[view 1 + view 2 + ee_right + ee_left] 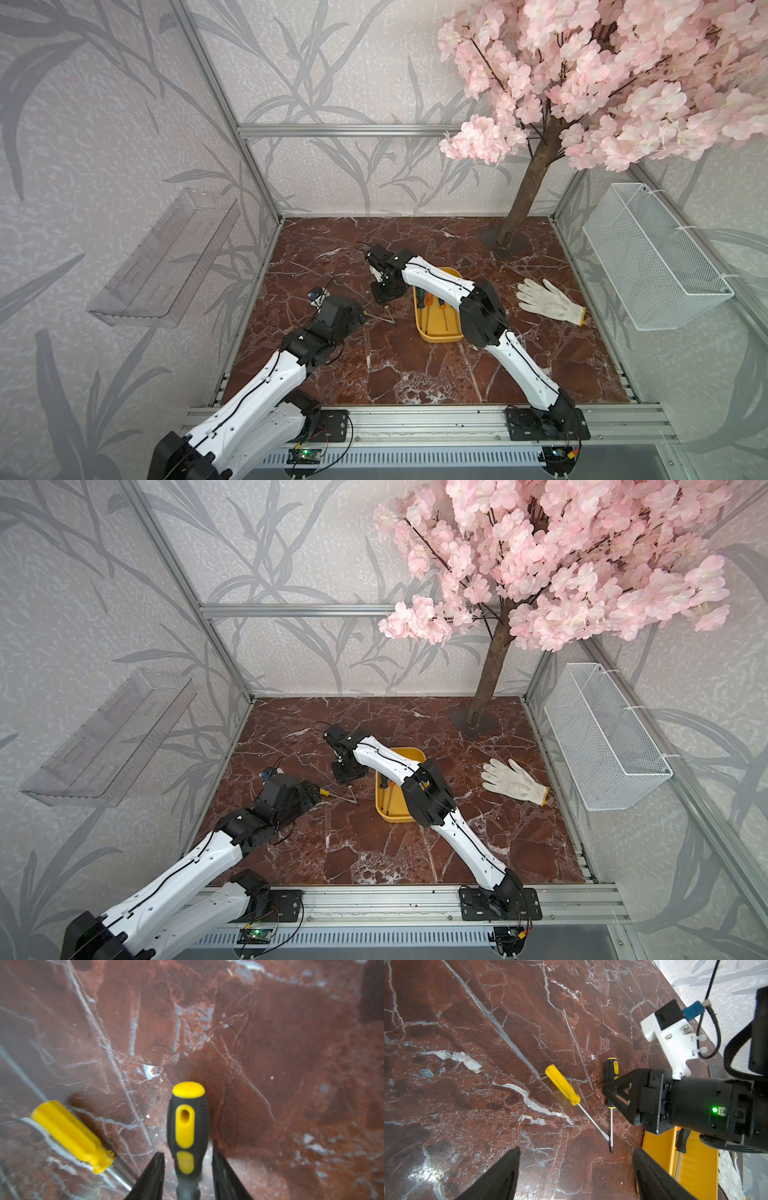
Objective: Put the screwdriver on the desktop into the storage box
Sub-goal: Pick up the screwdriver from the center of the board.
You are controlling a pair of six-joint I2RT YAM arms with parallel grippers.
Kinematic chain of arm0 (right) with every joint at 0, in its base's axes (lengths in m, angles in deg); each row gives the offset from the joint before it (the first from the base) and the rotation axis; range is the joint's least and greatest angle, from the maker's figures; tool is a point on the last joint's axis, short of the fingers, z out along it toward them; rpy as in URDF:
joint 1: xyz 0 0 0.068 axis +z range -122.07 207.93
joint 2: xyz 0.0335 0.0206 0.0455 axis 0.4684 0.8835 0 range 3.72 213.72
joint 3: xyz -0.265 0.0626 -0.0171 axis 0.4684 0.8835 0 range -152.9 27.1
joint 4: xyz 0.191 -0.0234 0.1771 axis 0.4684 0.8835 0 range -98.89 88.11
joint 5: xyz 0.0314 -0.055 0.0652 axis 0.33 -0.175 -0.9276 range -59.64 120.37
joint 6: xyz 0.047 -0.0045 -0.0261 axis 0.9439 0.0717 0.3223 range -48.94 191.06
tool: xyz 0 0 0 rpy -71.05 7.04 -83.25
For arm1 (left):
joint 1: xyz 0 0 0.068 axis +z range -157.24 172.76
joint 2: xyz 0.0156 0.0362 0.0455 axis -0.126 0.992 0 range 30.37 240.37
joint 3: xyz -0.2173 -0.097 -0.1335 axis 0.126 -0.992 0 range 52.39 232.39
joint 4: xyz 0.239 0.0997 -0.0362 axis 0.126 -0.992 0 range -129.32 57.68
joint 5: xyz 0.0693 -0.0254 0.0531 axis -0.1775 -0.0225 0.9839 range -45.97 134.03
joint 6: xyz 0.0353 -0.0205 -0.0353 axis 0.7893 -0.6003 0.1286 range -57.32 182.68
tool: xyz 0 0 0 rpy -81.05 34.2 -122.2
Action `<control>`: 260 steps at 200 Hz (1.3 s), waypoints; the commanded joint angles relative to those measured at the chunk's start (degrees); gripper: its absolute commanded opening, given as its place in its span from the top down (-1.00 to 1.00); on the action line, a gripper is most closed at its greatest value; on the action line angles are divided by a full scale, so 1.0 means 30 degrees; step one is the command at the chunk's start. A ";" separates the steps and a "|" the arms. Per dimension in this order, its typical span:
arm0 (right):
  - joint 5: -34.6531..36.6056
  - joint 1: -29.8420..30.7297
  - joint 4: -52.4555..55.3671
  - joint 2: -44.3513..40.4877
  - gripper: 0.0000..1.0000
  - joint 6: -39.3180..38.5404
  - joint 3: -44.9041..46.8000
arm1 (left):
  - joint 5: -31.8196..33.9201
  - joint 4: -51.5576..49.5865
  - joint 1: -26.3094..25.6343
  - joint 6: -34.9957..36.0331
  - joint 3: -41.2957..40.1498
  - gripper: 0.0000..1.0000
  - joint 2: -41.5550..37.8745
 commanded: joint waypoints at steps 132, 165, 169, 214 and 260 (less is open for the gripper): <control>0.0755 0.0404 0.2019 -0.0384 0.68 -0.0802 -0.1758 | -0.0434 0.0390 0.0233 0.0597 0.0482 -0.72 0.0337; 0.0561 0.0397 0.1756 -0.1946 0.70 -0.0813 -0.0979 | -0.0307 0.0206 0.0256 0.0721 0.0696 -0.72 0.0151; 0.0568 0.0413 0.1683 -0.2174 0.70 -0.0817 -0.0820 | -0.0287 0.0207 0.0243 0.0739 0.0733 -0.72 0.0141; 0.0873 0.0378 0.0078 -0.5537 0.70 -0.0426 0.2713 | -0.0384 0.0588 0.0245 0.0904 0.0932 -0.72 -0.0215; 0.0717 -0.0499 -0.2724 -1.0512 0.70 0.0633 0.8803 | -0.1957 0.1842 0.0217 0.1193 0.1093 -0.72 0.0945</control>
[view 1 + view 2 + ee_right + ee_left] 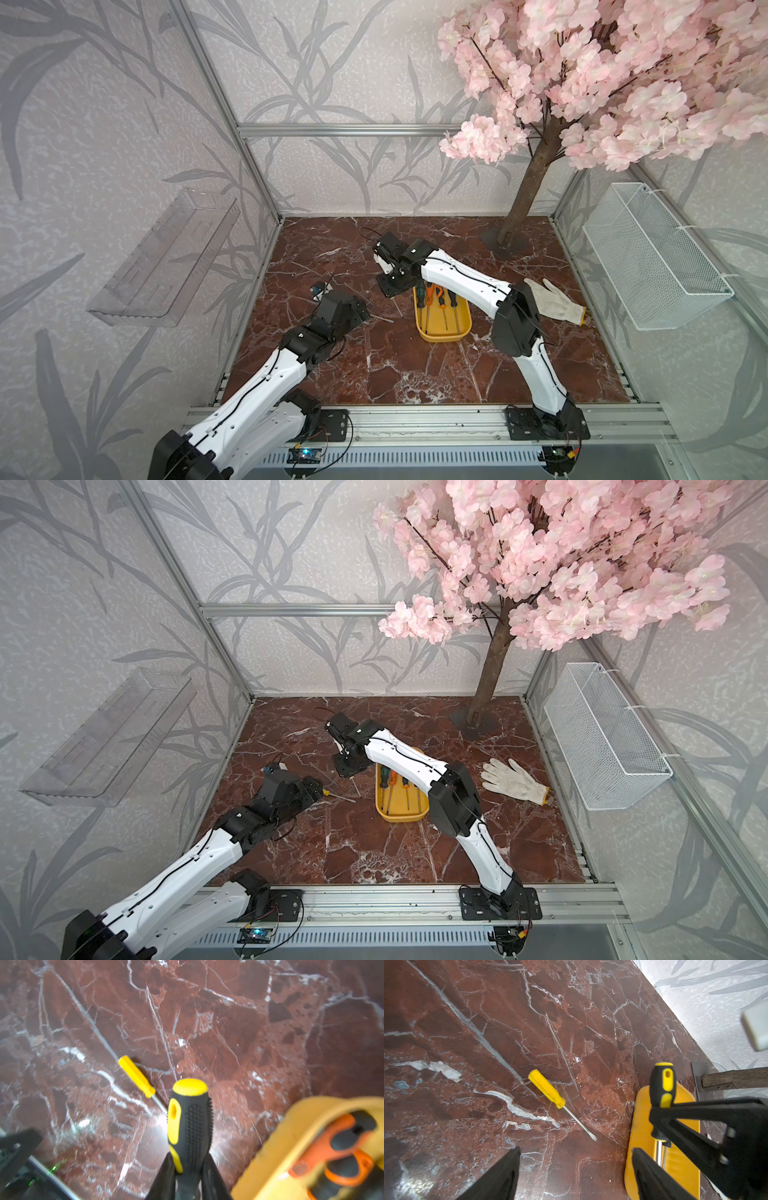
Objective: Put the screwdriver on the desktop into the storage box
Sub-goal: Pick up the screwdriver from the center of the board, then place the screwdriver in the storage box.
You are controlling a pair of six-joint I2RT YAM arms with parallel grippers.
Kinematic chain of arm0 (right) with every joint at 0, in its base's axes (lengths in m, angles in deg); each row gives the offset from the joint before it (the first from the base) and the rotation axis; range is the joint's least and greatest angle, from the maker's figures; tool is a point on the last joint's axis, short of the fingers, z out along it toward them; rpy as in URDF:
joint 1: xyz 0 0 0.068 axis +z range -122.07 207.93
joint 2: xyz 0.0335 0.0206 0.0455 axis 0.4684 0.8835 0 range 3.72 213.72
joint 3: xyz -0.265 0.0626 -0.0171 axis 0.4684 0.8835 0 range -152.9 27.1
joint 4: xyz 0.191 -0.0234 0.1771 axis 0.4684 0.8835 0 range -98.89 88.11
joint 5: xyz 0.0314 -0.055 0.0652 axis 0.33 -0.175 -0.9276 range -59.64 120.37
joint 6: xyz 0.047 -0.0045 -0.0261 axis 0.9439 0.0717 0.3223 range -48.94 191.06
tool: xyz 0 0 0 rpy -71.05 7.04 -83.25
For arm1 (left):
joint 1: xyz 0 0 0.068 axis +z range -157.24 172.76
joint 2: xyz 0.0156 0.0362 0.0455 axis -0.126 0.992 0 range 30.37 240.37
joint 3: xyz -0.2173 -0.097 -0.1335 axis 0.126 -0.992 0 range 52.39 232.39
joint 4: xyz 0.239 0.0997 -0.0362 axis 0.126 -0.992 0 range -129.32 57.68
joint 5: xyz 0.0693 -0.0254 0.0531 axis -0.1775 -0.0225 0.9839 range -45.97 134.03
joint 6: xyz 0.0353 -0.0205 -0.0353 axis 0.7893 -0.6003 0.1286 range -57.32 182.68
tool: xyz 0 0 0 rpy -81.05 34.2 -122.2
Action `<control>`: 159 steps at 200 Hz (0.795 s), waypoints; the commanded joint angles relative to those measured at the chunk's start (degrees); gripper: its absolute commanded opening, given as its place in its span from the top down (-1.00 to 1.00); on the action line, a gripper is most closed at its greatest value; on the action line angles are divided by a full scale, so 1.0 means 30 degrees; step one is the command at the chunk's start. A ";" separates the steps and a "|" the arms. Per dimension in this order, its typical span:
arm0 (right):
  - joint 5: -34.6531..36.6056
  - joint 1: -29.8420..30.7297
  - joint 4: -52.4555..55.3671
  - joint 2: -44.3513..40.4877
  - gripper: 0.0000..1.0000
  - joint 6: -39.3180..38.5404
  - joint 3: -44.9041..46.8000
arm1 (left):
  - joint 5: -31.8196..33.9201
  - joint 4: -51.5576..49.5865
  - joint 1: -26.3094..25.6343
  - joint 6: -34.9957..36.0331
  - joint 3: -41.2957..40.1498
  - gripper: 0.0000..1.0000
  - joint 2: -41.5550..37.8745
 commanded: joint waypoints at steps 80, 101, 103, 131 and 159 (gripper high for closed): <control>0.0711 -0.3805 -0.5309 -0.8153 0.70 0.2916 1.1940 | -0.2165 0.2491 -0.0657 0.0264 0.0905 -0.69 0.2883; 0.1501 -0.4292 -0.5392 -0.8268 0.69 0.2963 1.2944 | -0.2136 0.2544 -0.0765 0.0176 0.0854 -0.69 0.3045; 0.1535 -0.4337 -0.5378 -0.8283 0.70 0.2964 1.2994 | -0.2136 0.2546 -0.0774 0.0161 0.0845 -0.69 0.3051; 0.2117 -0.4755 -0.5458 -0.7764 0.70 0.2786 1.3413 | -0.2021 0.2528 -0.0810 0.0146 0.0801 -0.69 0.3053; 0.2712 -0.5063 -0.5600 -0.7362 0.70 0.2549 1.3615 | -0.1933 0.2446 -0.0836 0.0040 0.0660 -0.69 0.2949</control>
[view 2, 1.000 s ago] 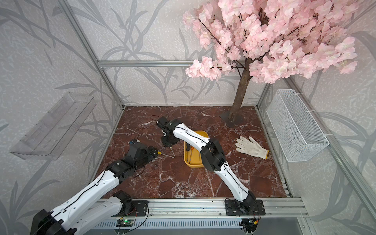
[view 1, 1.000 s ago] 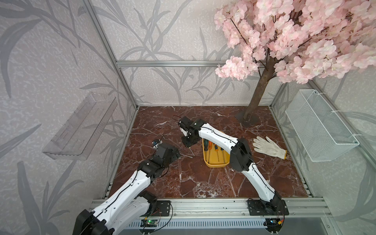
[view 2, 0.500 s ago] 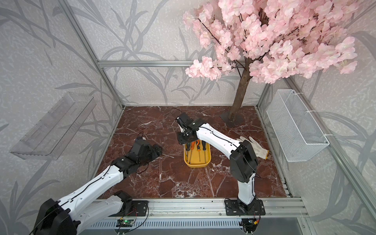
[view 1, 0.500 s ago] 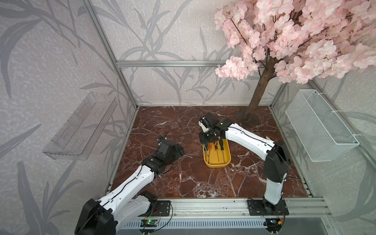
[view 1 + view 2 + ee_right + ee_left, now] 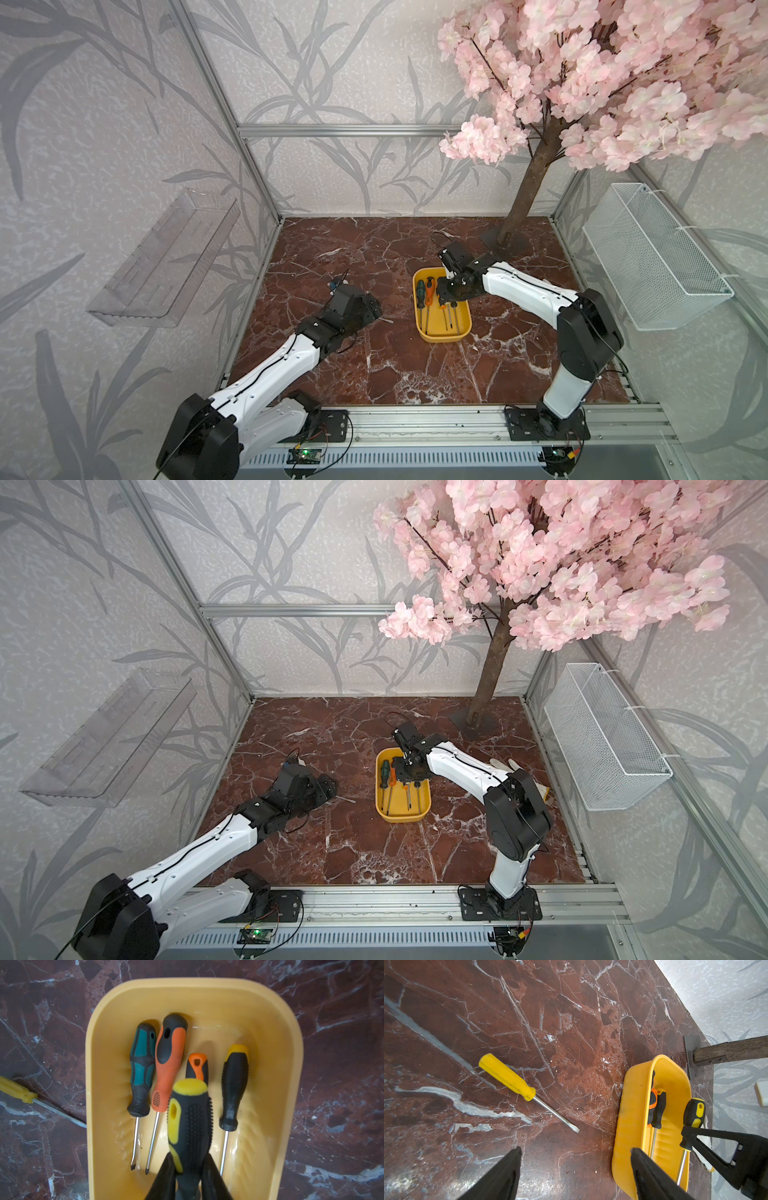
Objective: Put the screwdriver on the desktop into the storage box
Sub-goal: Place the screwdriver in the storage box.
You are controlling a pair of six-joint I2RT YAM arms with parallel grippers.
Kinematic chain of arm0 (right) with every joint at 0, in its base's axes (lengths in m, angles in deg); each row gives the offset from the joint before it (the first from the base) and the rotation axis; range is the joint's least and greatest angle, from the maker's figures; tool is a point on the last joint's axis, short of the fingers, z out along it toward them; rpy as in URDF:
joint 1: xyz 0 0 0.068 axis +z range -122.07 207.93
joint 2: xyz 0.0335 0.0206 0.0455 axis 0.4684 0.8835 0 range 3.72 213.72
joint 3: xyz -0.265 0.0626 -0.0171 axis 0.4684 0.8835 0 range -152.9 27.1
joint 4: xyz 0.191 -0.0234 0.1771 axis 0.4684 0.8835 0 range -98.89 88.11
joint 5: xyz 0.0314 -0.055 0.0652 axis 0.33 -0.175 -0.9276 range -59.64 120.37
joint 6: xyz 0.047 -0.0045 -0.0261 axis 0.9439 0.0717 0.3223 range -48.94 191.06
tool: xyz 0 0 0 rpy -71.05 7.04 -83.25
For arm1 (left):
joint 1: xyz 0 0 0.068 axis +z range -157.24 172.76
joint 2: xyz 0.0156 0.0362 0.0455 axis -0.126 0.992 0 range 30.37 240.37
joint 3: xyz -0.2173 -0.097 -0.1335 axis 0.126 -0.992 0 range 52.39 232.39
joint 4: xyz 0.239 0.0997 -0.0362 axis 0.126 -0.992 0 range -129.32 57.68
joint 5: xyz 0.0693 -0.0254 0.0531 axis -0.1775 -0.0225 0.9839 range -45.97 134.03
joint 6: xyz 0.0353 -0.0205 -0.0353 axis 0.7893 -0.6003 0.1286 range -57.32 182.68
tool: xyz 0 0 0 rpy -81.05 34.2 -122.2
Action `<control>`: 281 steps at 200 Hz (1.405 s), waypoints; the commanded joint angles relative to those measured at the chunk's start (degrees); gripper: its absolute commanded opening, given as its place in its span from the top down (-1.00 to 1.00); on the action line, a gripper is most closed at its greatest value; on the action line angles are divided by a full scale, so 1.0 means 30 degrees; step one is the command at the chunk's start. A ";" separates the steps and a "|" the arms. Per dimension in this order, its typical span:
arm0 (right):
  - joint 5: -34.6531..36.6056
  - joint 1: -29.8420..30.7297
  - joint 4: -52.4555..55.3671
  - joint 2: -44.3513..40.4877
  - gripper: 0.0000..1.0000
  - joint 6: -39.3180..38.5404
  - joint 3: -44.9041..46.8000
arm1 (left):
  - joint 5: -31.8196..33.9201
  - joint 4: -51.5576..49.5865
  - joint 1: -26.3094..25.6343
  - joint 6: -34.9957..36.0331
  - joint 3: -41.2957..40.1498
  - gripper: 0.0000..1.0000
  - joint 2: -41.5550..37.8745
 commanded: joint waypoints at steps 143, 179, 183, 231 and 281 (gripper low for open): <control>0.0812 -0.0608 -0.0233 0.1703 0.36 -0.0364 -0.1014 | 0.0160 0.0202 -0.0121 -0.0373 -0.0144 -0.69 0.0087; 0.0695 -0.0574 -0.0067 0.0893 0.31 -0.0366 -0.0959 | 0.0197 0.0180 -0.0144 -0.0759 -0.0156 -0.69 0.0409; 0.0694 -0.0578 -0.0083 0.0782 0.31 -0.0354 -0.0909 | 0.0143 0.0164 -0.0144 -0.0819 -0.0195 -0.69 0.0445; 0.0072 -0.0262 -0.0674 -0.0837 0.31 -0.0319 -0.0235 | 0.0343 0.0152 -0.0455 -0.1480 -0.0382 -0.68 0.0890; -0.1844 0.1754 -0.1114 -0.1414 0.28 -0.2056 -0.1302 | 0.1545 -0.1077 -0.0511 -0.2272 -0.0848 -0.69 -0.0060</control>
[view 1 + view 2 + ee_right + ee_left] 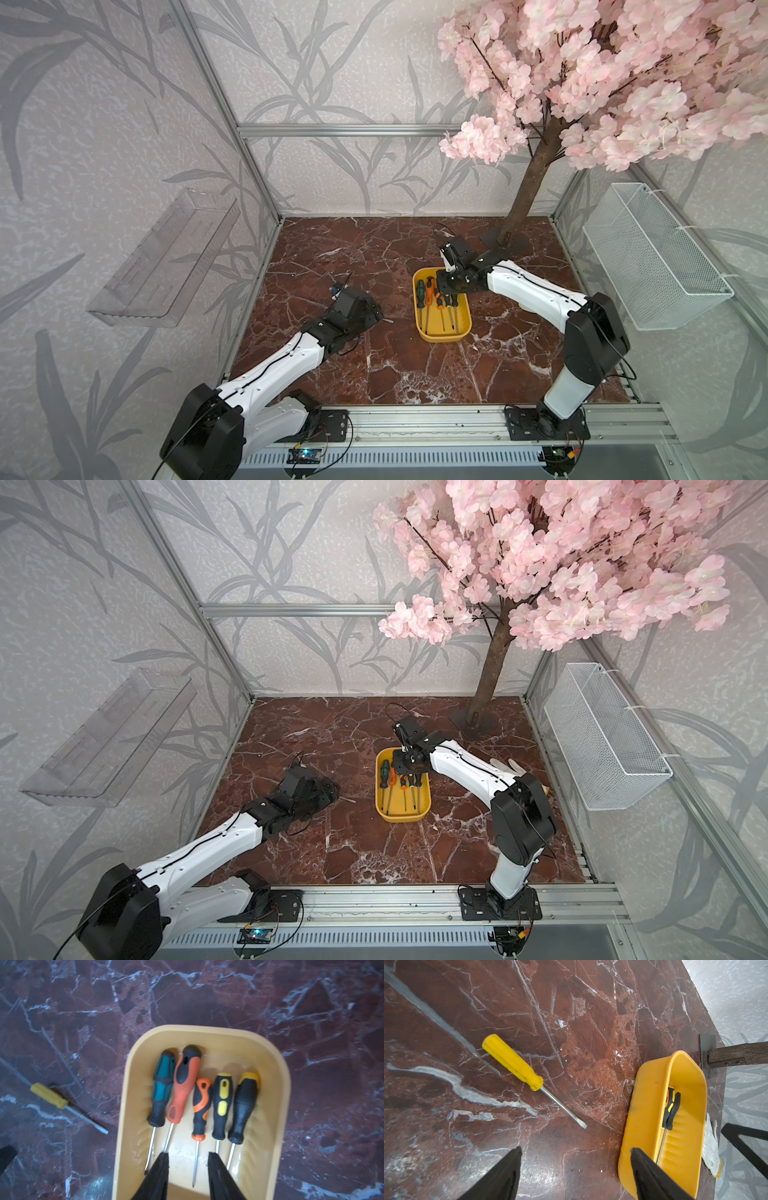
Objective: Put the screwdriver on the desktop into the storage box
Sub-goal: Place the screwdriver in the storage box, then pick up the screwdriver from the center of the board.
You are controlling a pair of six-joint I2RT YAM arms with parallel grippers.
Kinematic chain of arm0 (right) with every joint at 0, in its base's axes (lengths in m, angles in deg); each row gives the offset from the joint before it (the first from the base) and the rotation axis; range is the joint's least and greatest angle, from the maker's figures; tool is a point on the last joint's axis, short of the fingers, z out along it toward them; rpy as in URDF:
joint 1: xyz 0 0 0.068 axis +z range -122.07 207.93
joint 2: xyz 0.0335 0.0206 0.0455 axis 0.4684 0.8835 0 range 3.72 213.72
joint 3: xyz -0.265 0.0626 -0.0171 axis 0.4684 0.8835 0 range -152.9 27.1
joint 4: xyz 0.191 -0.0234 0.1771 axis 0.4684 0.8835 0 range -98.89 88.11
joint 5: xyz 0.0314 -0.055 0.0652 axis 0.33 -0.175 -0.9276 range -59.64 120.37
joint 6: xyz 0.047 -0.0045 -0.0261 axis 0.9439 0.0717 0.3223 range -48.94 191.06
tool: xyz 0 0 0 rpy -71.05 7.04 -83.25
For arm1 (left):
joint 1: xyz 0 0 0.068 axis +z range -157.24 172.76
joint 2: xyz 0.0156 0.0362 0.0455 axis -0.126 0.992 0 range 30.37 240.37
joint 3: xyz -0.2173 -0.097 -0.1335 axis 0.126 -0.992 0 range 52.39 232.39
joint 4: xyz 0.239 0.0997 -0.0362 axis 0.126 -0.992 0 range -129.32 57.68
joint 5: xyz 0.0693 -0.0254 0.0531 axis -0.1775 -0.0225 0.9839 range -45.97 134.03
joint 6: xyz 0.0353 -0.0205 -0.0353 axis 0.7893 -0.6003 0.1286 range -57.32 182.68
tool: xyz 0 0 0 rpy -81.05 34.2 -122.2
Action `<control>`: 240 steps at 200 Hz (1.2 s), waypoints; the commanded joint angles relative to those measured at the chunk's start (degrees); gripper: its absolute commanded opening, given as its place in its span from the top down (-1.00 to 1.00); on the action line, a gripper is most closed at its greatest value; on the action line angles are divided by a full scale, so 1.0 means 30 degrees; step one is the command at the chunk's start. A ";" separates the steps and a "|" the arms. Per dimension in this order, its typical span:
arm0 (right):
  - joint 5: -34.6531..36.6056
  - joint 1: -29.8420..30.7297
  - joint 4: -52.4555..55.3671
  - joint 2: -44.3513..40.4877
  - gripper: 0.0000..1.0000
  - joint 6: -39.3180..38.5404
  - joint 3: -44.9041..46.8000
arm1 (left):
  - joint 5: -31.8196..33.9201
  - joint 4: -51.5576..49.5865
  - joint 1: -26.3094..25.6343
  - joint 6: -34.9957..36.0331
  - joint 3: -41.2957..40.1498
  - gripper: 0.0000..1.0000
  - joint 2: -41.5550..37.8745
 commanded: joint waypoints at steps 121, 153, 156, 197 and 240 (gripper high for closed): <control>-0.3596 0.3438 0.0645 0.4438 0.19 -0.2478 -0.6713 | 0.2842 -0.3135 0.0086 -0.2246 -0.1257 -0.59 -0.2244; -0.3066 0.3429 0.0337 0.3783 0.19 -0.2016 -0.5766 | 0.2695 -0.2285 0.0825 -0.2450 -0.0955 -0.37 -0.0717; -0.3006 0.3437 0.0295 0.3706 0.19 -0.1972 -0.5597 | 0.2660 -0.2228 0.0894 -0.2516 -0.0918 -0.36 -0.0526; -0.2230 0.3438 -0.0499 0.1772 0.19 -0.1285 -0.3034 | 0.2351 -0.2435 0.1688 -0.3353 0.0947 -0.35 0.3063; -0.1357 0.3409 -0.1172 -0.0016 0.19 -0.0709 -0.0414 | 0.1679 -0.2618 0.2089 -0.4033 0.2679 -0.38 0.5638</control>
